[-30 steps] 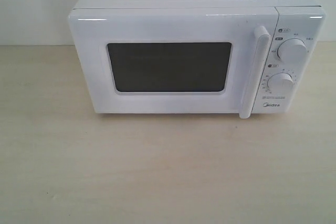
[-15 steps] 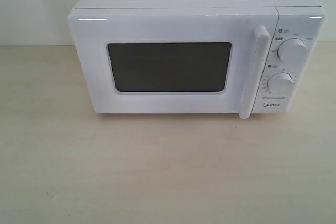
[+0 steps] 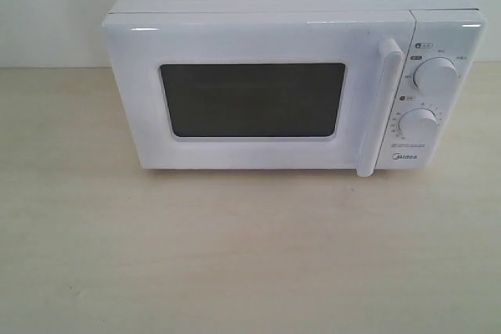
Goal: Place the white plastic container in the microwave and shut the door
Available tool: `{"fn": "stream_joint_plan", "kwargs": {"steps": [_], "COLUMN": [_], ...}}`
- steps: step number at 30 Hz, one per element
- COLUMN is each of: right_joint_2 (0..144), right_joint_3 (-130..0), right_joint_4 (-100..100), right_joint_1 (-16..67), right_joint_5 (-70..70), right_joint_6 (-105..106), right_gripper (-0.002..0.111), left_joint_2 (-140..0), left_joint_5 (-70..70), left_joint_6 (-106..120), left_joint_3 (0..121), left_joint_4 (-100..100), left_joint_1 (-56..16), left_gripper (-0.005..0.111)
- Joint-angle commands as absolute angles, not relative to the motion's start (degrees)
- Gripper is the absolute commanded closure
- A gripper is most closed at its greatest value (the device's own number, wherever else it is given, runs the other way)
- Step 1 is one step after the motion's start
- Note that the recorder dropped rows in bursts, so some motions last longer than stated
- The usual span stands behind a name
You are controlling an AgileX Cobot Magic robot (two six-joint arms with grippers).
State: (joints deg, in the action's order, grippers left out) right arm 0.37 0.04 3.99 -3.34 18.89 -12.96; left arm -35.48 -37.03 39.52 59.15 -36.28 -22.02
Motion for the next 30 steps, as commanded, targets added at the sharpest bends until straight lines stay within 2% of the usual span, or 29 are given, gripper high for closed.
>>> {"fn": "stream_joint_plan", "kwargs": {"steps": [1,8,14,21,30], "right_joint_2": [0.00,0.00,0.00,0.00,0.00], "right_joint_3": [0.00,0.00,0.00,0.00,0.00], "right_joint_4": [4.21,4.21,4.21,4.21,4.21], "right_joint_1": [-3.52,-3.52,-3.52,-3.52,-3.52], "right_joint_5": [18.70,18.70,18.70,18.70,18.70], "right_joint_6": [-12.79,-12.79,-12.79,-12.79,-12.79], "right_gripper": [0.107,0.107,0.107,0.107,0.107], "left_joint_2": [-26.56,-13.01,-7.22,-6.62,-2.34], "left_joint_5": [-36.45,-36.04,-23.27,-3.10,0.00], "left_joint_6": [38.48,32.01,31.21,31.21,33.86], "left_joint_3": [57.57,48.32,31.78,13.34,0.00], "left_joint_4": [-31.58,-27.28,-29.40,-35.18,-32.00], "left_joint_1": [-16.64,-10.24,-7.84,-7.60,-7.60], "left_gripper": [0.102,0.102,0.102,0.102,0.102]}}
